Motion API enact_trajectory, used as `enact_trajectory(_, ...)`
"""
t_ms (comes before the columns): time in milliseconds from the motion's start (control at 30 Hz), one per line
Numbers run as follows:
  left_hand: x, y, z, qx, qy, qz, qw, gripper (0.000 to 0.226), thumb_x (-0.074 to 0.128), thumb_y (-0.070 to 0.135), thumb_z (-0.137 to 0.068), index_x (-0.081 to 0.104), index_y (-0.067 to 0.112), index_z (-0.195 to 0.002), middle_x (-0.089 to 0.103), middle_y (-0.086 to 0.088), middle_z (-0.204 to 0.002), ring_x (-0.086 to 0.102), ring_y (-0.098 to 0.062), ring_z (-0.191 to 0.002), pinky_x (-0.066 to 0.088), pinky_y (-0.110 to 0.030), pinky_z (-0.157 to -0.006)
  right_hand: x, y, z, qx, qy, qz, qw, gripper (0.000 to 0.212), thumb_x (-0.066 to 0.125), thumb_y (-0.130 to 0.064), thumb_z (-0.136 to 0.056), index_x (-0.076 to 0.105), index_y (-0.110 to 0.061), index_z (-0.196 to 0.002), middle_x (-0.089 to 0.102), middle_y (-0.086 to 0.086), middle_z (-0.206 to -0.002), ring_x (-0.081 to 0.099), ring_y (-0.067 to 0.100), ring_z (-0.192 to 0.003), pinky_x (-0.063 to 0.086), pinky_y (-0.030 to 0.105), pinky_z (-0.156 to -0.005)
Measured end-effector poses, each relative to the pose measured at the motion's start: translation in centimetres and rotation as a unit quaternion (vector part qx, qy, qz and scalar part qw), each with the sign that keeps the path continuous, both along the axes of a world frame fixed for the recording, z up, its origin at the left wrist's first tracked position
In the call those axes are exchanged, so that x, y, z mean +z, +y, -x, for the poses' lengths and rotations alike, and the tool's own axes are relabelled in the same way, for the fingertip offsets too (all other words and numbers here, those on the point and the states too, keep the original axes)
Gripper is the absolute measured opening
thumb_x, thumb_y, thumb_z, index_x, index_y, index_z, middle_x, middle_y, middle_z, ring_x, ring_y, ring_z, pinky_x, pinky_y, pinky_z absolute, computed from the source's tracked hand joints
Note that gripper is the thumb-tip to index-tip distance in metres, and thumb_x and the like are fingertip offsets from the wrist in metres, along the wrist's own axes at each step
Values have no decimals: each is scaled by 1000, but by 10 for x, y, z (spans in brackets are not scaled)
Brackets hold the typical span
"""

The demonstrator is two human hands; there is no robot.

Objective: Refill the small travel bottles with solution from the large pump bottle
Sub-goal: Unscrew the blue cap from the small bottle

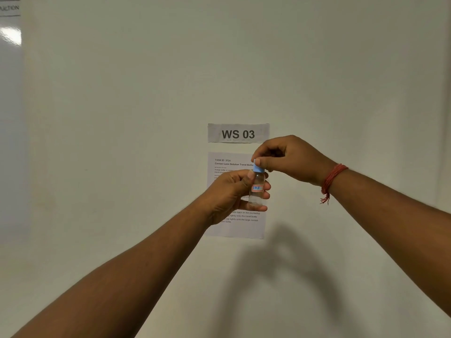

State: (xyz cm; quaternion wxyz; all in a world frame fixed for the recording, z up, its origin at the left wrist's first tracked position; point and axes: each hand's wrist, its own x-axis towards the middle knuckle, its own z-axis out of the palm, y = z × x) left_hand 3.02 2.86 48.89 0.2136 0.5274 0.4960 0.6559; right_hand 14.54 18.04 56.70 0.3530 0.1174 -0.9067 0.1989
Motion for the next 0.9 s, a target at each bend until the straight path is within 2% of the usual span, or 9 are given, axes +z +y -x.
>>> enact_trajectory(133,0,0,2,7,1,-2,1000,40,56,41,-93,69,12,-116,76,-5,-99,74,-22,-93,64,-44,-80,-2,1,2,6,20,9,1000,14,66,-36,-89,73,-30,-99,73,-10,-89,68,8,-82,56,26,-75)
enact_trajectory(233,-1,0,3,7,3,0,1000,41,56,41,-93,69,11,-117,76,-5,-100,73,-21,-94,64,-44,-80,-1,2,4,1,28,3,1000,9,68,-36,-87,72,-30,-92,72,-10,-85,66,9,-79,57,29,-75)
enact_trajectory(400,-3,1,6,8,3,4,1000,42,57,42,-93,69,10,-118,75,-6,-101,73,-22,-95,63,-44,-80,-3,3,7,3,20,-3,1000,6,69,-25,-86,73,-29,-89,71,-13,-81,65,4,-75,52,18,-69)
enact_trajectory(533,-5,3,8,9,3,6,1000,41,57,42,-93,70,10,-116,75,-7,-102,73,-22,-95,63,-47,-83,-4,4,8,7,13,-4,1000,11,67,-23,-87,73,-31,-93,71,-14,-83,66,5,-78,53,20,-72)
enact_trajectory(667,-5,3,9,13,2,7,1000,42,56,42,-93,69,10,-116,76,-6,-102,73,-22,-95,63,-47,-83,-7,6,9,12,23,8,1000,12,68,-32,-86,73,-30,-97,73,-11,-89,68,8,-85,56,25,-77)
enact_trajectory(800,-7,4,8,19,2,12,1000,44,56,42,-92,68,8,-117,76,-6,-101,73,-22,-95,63,-47,-83,-11,6,9,12,21,0,1000,6,70,-30,-85,73,-30,-90,72,-16,-85,68,4,-81,54,18,-71)
enact_trajectory(900,-8,4,7,22,4,15,1000,45,55,42,-92,68,8,-117,75,-6,-101,73,-23,-94,64,-46,-82,-12,5,9,16,19,-3,1000,12,69,-25,-86,72,-36,-88,71,-18,-83,68,4,-80,53,14,-68)
